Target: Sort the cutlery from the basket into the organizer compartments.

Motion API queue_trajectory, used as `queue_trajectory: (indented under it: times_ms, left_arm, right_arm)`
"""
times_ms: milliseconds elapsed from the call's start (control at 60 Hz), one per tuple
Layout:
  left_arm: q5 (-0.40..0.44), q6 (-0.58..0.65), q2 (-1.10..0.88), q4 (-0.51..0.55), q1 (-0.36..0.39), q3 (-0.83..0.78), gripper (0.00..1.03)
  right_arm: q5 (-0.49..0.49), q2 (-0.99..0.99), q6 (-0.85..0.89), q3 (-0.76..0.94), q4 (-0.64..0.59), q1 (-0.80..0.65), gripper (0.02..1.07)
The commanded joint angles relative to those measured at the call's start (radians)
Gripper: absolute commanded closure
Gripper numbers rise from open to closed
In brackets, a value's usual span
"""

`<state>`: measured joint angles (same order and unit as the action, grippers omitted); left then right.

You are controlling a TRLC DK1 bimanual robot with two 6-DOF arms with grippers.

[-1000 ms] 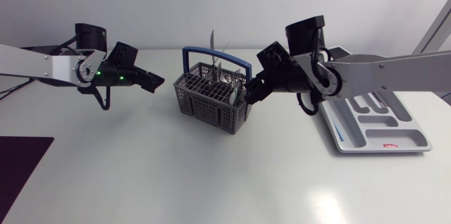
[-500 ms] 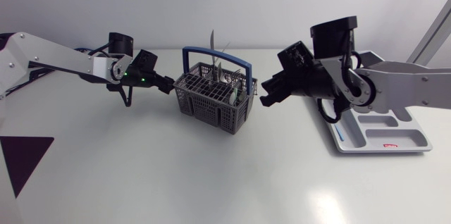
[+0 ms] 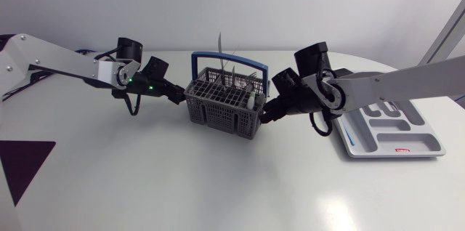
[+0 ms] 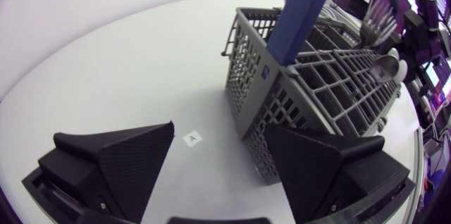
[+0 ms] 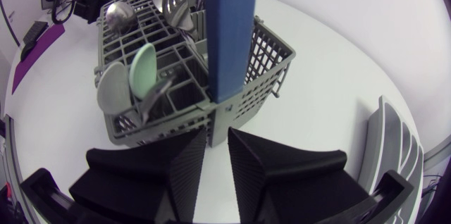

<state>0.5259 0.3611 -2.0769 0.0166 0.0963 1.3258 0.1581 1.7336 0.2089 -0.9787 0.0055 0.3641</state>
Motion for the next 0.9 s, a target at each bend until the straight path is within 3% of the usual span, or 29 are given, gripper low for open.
queue_trajectory:
  times_ms: [0,400,500,583,750,883]
  left_arm:
    - [0.046,0.036,0.080,0.020,0.019,-0.065,0.15]
    - [0.069,0.139,0.417,0.052,0.077,-0.410,0.15]
    - [0.066,0.177,0.459,0.062,0.095,-0.458,0.15]
    - [0.065,0.179,0.477,0.054,0.052,-0.461,0.15]
    - [0.068,0.171,0.428,0.023,-0.101,-0.392,0.15]
    - [0.069,0.133,0.281,0.014,-0.129,-0.264,0.15]
  right_arm:
    - [0.020,-0.035,-0.019,0.006,-0.010,-0.002,0.80]
    - [0.044,-0.189,-0.009,0.147,-0.078,0.079,0.81]
    - [0.014,-0.226,-0.011,0.172,-0.078,0.082,0.81]
    - [0.003,-0.255,-0.011,0.181,-0.085,0.056,0.81]
    - [-0.002,-0.267,-0.011,0.178,-0.090,-0.014,0.81]
    - [-0.009,-0.190,-0.022,0.129,-0.075,-0.047,0.81]
